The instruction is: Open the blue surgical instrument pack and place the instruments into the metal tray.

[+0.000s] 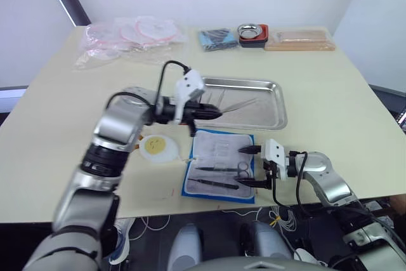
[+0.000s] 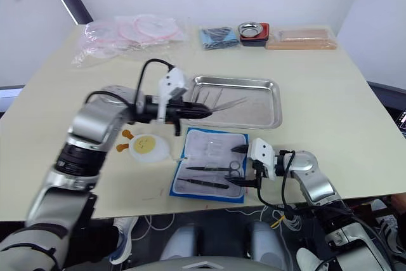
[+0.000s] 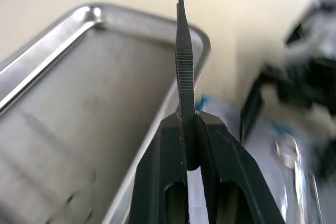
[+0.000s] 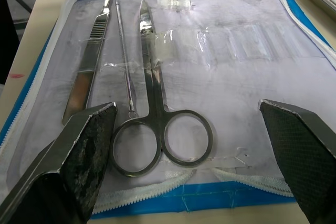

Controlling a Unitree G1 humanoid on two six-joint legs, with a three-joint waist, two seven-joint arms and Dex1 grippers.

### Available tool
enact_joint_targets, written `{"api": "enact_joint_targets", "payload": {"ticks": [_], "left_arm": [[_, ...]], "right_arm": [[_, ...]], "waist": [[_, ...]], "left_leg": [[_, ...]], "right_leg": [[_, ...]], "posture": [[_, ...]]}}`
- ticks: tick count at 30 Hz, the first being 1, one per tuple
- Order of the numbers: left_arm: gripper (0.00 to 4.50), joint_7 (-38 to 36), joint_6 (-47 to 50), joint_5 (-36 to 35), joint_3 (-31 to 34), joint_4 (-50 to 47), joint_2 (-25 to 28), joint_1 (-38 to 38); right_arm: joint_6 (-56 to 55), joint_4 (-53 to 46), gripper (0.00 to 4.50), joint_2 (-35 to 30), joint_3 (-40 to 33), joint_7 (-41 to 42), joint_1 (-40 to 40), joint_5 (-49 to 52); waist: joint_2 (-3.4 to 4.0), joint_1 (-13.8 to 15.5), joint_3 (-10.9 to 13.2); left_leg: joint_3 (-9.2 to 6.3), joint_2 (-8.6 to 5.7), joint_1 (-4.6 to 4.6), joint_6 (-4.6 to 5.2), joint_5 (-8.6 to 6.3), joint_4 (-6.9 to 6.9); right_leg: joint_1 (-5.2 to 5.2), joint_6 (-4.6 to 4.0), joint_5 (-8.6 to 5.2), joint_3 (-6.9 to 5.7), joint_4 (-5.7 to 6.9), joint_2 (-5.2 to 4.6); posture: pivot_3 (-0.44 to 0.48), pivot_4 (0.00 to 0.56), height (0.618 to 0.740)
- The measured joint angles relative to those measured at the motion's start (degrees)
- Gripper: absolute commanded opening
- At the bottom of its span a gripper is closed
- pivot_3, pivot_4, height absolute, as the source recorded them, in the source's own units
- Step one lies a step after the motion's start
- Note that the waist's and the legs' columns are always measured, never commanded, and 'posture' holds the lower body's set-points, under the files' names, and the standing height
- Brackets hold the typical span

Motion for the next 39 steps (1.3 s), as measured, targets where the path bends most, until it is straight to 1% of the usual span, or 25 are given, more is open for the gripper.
{"api": "enact_joint_targets", "payload": {"ticks": [3,5,8,11,12,17,23,26,30,39], "left_arm": [[0.05,7.9,2.2,1.0,0.2,-0.4,-4.9,1.4],[0.05,11.7,2.3,1.7,0.3,-0.3,-7.2,2.2],[0.05,19.0,1.8,3.7,0.3,1.4,-12.6,3.0],[0.05,24.6,1.9,5.2,0.3,3.3,-16.3,3.4],[0.05,28.2,2.0,6.3,0.8,4.2,-18.0,3.4],[0.05,35.5,1.1,9.5,1.3,5.7,-20.5,3.4],[0.05,40.5,2.1,10.5,2.7,8.0,-23.2,3.5],[0.05,42.1,2.1,10.9,3.1,9.4,-23.5,3.5],[0.05,45.4,3.2,10.8,6.1,11.4,-24.6,3.5],[0.05,45.8,2.4,11.4,6.4,13.9,-23.9,2.9]], "right_arm": [[-0.5,0.0,4.5,0.0,0.0,-0.1,0.1,0.0],[-0.6,0.0,4.5,0.0,0.0,-0.1,0.1,0.0],[-0.6,0.0,4.5,-0.1,0.0,-0.3,0.2,0.0],[-0.6,0.0,4.5,-0.1,0.0,-0.4,0.3,0.0],[-0.6,0.0,4.5,-0.1,0.0,-0.4,0.3,0.0],[-0.7,0.0,4.5,-0.1,0.0,-0.5,0.4,0.0],[-0.7,0.0,4.5,-0.1,0.0,-0.6,0.4,0.0],[-0.7,0.0,4.5,-0.1,0.0,-0.6,0.4,0.0],[-0.7,0.0,4.5,-0.1,0.0,-0.6,0.4,0.0],[-0.7,0.0,4.5,-0.1,0.0,-1.0,0.6,0.0]], "waist": [[0.06,0.0,0.0],[0.08,0.0,0.0],[0.07,0.2,0.0],[0.08,0.2,0.0],[0.09,0.2,-0.1],[0.13,0.2,-0.1],[0.12,0.2,-0.1],[0.13,0.2,-0.1],[0.13,0.2,-0.1],[0.2,0.2,-0.2]], "left_leg": [[-0.04,-0.01,0.02,0.0,0.0,0.0],[-0.08,-0.01,0.03,0.0,0.0,0.0],[-0.08,-0.03,0.03,0.0,0.0,0.01],[-0.06,-0.04,0.03,0.0,0.0,0.01],[-0.07,-0.04,0.03,0.0,0.0,0.01],[-0.08,-0.05,0.03,-0.01,0.0,0.01],[-0.08,-0.06,0.03,-0.01,0.0,0.01],[-0.09,-0.06,0.03,-0.01,0.0,0.01],[-0.1,-0.07,0.03,-0.01,0.0,0.01],[-0.1,-0.08,0.04,-0.02,0.0,0.01]], "right_leg": [[0.0,0.0,0.0,0.01,0.03,0.03],[0.0,0.0,0.0,0.0,0.04,0.06],[0.02,0.0,0.0,0.05,0.04,0.07],[0.01,0.0,0.0,0.09,0.04,0.07],[0.02,0.0,0.0,0.09,0.04,0.07],[0.02,-0.01,0.0,0.08,0.04,0.07],[0.02,-0.01,0.01,0.07,0.04,0.07],[0.02,-0.01,0.01,0.06,0.04,0.07],[0.02,-0.01,0.01,0.05,0.04,0.07],[0.03,-0.01,0.01,0.04,0.04,0.06]], "posture": [[0.0,0.15,0.74],[0.0,0.15,0.74],[0.0,0.15,0.74],[0.0,0.15,0.74],[0.0,0.15,0.74],[0.0,0.15,0.74],[0.0,0.15,0.74],[0.0,0.15,0.74],[0.0,0.15,0.74],[0.0,0.15,0.74]]}}
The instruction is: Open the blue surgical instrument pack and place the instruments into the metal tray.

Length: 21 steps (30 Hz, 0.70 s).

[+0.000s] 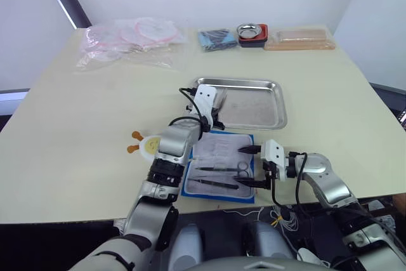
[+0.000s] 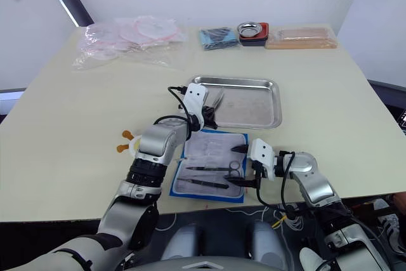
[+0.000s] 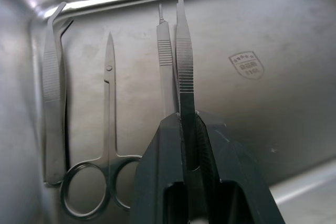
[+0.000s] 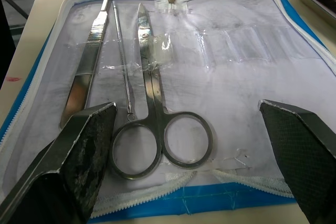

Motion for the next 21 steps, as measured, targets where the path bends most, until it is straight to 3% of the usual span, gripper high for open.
{"api": "enact_joint_targets", "payload": {"ticks": [15,17,19,21], "left_arm": [[0.05,-1.8,-0.4,0.3,0.1,3.7,-0.2,-2.2],[0.89,-2.3,-0.3,0.2,0.1,4.0,-0.2,-2.4],[1.36,-2.4,-0.3,0.2,0.1,4.0,-0.2,-2.5],[2.33,-2.4,-0.4,0.3,0.1,4.1,-0.2,-2.5]], "right_arm": [[0.0,0.0,4.5,0.1,0.0,-0.4,0.3,0.0],[-0.1,0.0,4.5,0.1,0.0,-0.4,0.3,0.0],[-0.1,0.0,4.5,0.1,0.0,-0.4,0.3,0.0],[-0.1,0.0,4.5,0.2,0.0,-0.5,0.3,0.0]], "waist": [[0.16,0.1,-0.2],[0.17,0.0,-0.2],[0.17,0.0,-0.2],[0.17,0.0,-0.2]], "left_leg": [[-0.02,-0.02,0.0,0.0,0.0,0.0],[-0.03,-0.02,0.0,0.0,0.0,0.0],[-0.03,-0.02,0.0,0.0,0.0,0.0],[-0.03,-0.02,0.0,0.0,0.0,0.0]], "right_leg": [[0.0,0.0,0.0,-0.01,-0.01,-0.01],[0.0,0.0,0.0,-0.02,-0.01,-0.01],[0.0,0.0,0.0,-0.02,-0.01,-0.01],[0.0,0.0,0.0,-0.02,-0.01,-0.01]], "posture": [[0.0,0.15,0.74],[0.0,0.15,0.74],[0.0,0.15,0.74],[0.0,0.15,0.74]]}}
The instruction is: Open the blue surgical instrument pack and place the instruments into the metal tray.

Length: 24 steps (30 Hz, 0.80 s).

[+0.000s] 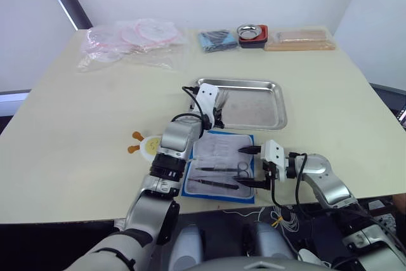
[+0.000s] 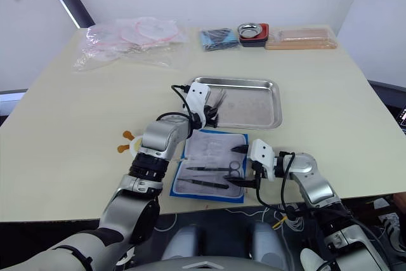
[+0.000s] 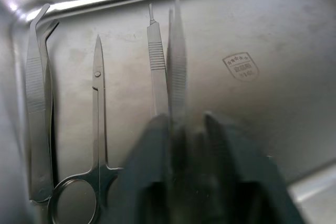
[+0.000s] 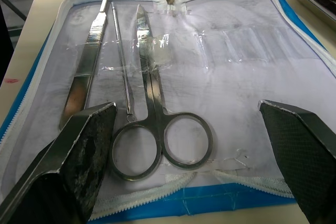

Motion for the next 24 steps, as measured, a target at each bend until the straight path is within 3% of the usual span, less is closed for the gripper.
{"api": "enact_joint_targets", "payload": {"ticks": [2,13,19,24], "left_arm": [[3.26,0.2,0.0,0.1,0.0,0.0,0.0,0.0],[3.26,-3.5,-4.5,0.2,-1.1,0.1,2.3,0.7],[3.26,-12.4,-11.5,-0.8,-2.2,-2.4,7.9,2.2],[3.26,-24.0,-16.8,-4.5,-2.0,-8.0,14.4,5.9]], "right_arm": [[0.0,0.0,4.5,0.1,0.0,-0.1,0.0,0.0],[-0.2,0.0,4.5,0.1,0.0,-0.2,0.1,0.0],[-0.4,0.0,4.5,0.0,-0.1,-0.1,0.2,0.1],[-0.7,-0.1,4.5,0.1,-0.1,-0.2,0.4,0.2]], "waist": [[0.0,0.0,0.0],[-0.02,-0.1,0.0],[0.0,0.0,0.1],[0.05,0.0,0.1]], "left_leg": [[0.0,0.0,0.0,0.0,0.0,0.0],[-0.02,0.0,-0.02,0.0,0.0,0.0],[-0.03,0.01,-0.04,-0.02,-0.01,0.0],[-0.02,0.02,-0.04,-0.06,-0.03,-0.04]], "right_leg": [[0.0,0.0,0.0,0.0,0.0,0.0],[-0.02,0.0,0.0,-0.01,-0.01,0.0],[-0.03,-0.01,-0.01,-0.05,-0.03,-0.05],[-0.08,-0.04,-0.02,-0.08,-0.05,-0.09]], "posture": [[0.0,0.15,0.74],[0.0,0.15,0.74],[0.0,0.15,0.74],[0.0,0.15,0.74]]}}
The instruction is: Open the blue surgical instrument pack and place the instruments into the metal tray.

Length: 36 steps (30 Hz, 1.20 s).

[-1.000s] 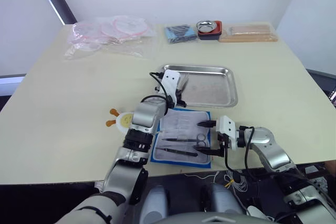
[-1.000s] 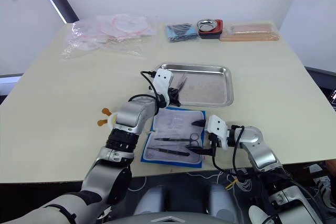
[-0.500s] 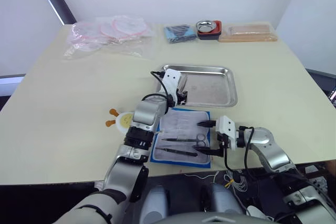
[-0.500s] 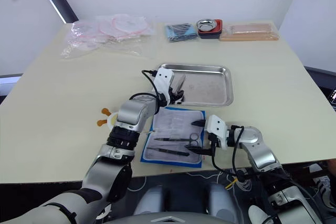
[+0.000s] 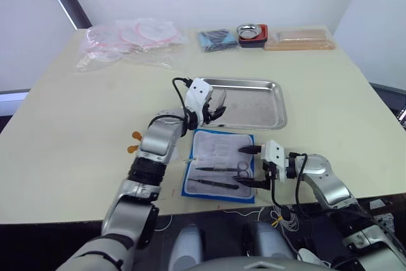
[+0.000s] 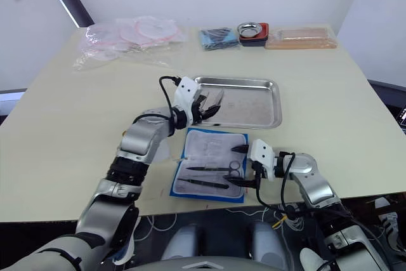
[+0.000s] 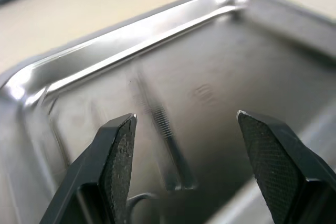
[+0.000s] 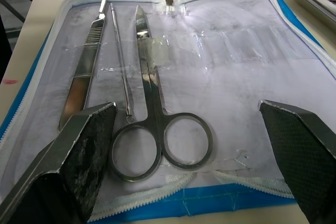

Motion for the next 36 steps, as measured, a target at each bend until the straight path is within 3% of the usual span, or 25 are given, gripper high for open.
{"api": "enact_joint_targets", "payload": {"ticks": [10,15,20,21,23,24,28,32,36], "left_arm": [[3.26,-22.4,-7.7,-11.6,3.0,-8.4,9.8,7.7],[3.26,-33.8,-15.0,-13.1,3.8,-8.3,16.5,10.9],[3.26,-43.4,-20.0,-15.0,4.3,-4.9,19.5,11.2],[3.52,-45.5,-20.4,-15.8,4.5,-3.9,20.2,11.1],[3.88,-46.9,-20.6,-16.4,5.0,-3.4,20.7,11.1],[4.41,-48.9,-20.4,-18.2,5.6,-3.3,21.0,11.0],[4.47,-52.3,-20.0,-22.7,7.0,-3.9,26.1,11.8],[4.47,-52.4,-21.2,-24.2,6.9,-3.6,27.7,11.9],[4.47,-52.5,-22.9,-27.8,4.2,-3.9,30.8,12.5]], "right_arm": [[-0.1,-0.2,4.5,-0.1,-0.2,0.0,0.3,0.1],[-0.4,-0.2,4.5,-0.1,-0.6,0.0,0.8,0.4],[-0.4,-0.7,4.5,-0.3,-1.0,0.0,1.2,0.4],[-0.4,-0.9,4.5,-0.3,-1.0,0.0,1.3,0.4],[-0.4,-1.2,4.5,-0.4,-1.0,0.0,1.5,0.4],[-0.4,-1.5,4.5,-0.4,-1.1,0.1,1.7,0.5],[-1.2,-2.0,4.5,-0.4,-1.5,0.2,2.6,1.4],[-1.7,-2.2,4.5,-0.6,-2.0,0.3,3.1,1.7],[-2.5,-2.7,4.5,-1.0,-2.8,0.6,3.7,2.3]], "waist": [[0.24,0.0,0.2],[0.3,0.1,0.3],[0.22,0.2,0.4],[0.2,0.2,0.4],[0.18,0.2,0.4],[0.15,0.2,0.4],[0.1,0.2,0.5],[-0.02,0.4,0.4],[-0.02,0.5,0.6]], "left_leg": [[0.0,0.01,-0.02,-0.2,-0.12,0.0],[-0.04,0.03,-0.05,-0.24,-0.14,-0.01],[-0.1,0.03,-0.17,-0.28,-0.16,-0.01],[-0.09,0.03,-0.2,-0.26,-0.16,-0.01],[-0.09,0.03,-0.23,-0.24,-0.14,-0.01],[-0.08,0.03,-0.25,-0.22,-0.13,-0.01],[0.01,0.03,-0.6,-0.23,-0.14,-0.01],[0.1,0.02,-1.0,-0.23,-0.14,0.07],[0.11,0.02,-1.13,-0.23,-0.14,0.08]], "right_leg": [[-0.04,-0.04,-0.03,-0.06,-0.06,-0.08],[-0.06,-0.05,-0.03,-0.1,-0.12,-0.19],[-0.2,-0.04,-0.04,-0.11,-0.2,-0.38],[-0.23,-0.04,-0.03,-0.11,-0.2,-0.37],[-0.25,-0.04,-0.03,-0.12,-0.2,-0.37],[-0.26,-0.04,-0.04,-0.11,-0.21,-0.37],[-0.56,-0.04,-0.04,-0.09,-0.23,-0.31],[-0.77,-0.04,-0.03,-0.2,-0.31,-0.27],[-0.79,-0.03,-0.02,-0.23,-0.44,-0.27]], "posture": [[0.0,0.15,0.74],[0.0,0.15,0.74],[0.0,0.15,0.74],[0.0,0.15,0.74],[0.0,0.15,0.74],[0.0,0.15,0.74],[0.0,0.15,0.74],[0.0,0.15,0.74],[0.0,0.15,0.74]]}}
